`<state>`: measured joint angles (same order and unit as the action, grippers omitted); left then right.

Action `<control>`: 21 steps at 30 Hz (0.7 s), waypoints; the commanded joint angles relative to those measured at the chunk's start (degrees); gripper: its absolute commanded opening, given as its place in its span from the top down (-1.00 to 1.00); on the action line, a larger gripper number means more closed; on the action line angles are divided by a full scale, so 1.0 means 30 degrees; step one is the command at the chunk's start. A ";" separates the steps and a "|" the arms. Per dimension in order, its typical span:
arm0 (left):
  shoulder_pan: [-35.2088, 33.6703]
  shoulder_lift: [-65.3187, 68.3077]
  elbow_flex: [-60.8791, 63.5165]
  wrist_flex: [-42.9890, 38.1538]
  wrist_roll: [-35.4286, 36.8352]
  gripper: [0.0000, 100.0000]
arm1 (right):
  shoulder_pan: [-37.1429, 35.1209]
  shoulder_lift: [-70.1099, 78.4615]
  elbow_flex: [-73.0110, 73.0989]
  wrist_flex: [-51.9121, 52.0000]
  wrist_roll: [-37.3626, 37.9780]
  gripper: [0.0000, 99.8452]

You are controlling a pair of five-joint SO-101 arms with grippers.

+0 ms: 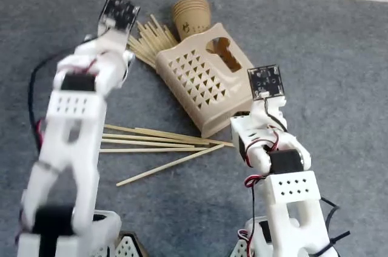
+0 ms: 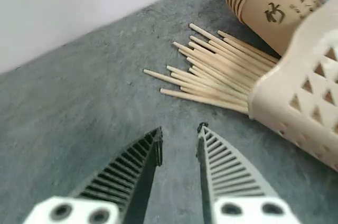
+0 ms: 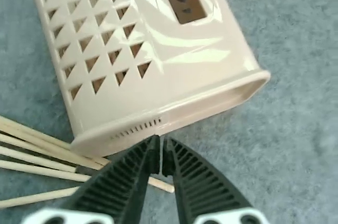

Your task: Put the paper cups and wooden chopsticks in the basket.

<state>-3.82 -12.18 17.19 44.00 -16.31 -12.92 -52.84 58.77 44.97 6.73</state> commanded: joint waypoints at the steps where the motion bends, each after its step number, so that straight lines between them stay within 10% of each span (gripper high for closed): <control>1: 0.0454 0.2593 -0.3502 -0.0029 0.0147 0.77 | 0.0249 -0.0278 -0.0161 -0.0630 -0.0234 0.94; 21: -0.0454 1.4872 -1.5165 -0.0088 0.2374 0.78 | 0.0278 -0.0278 0.0190 -0.0718 -0.0234 0.94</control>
<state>-3.12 29.85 -20.35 44.88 -13.41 -12.57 -52.84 59.65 44.00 6.64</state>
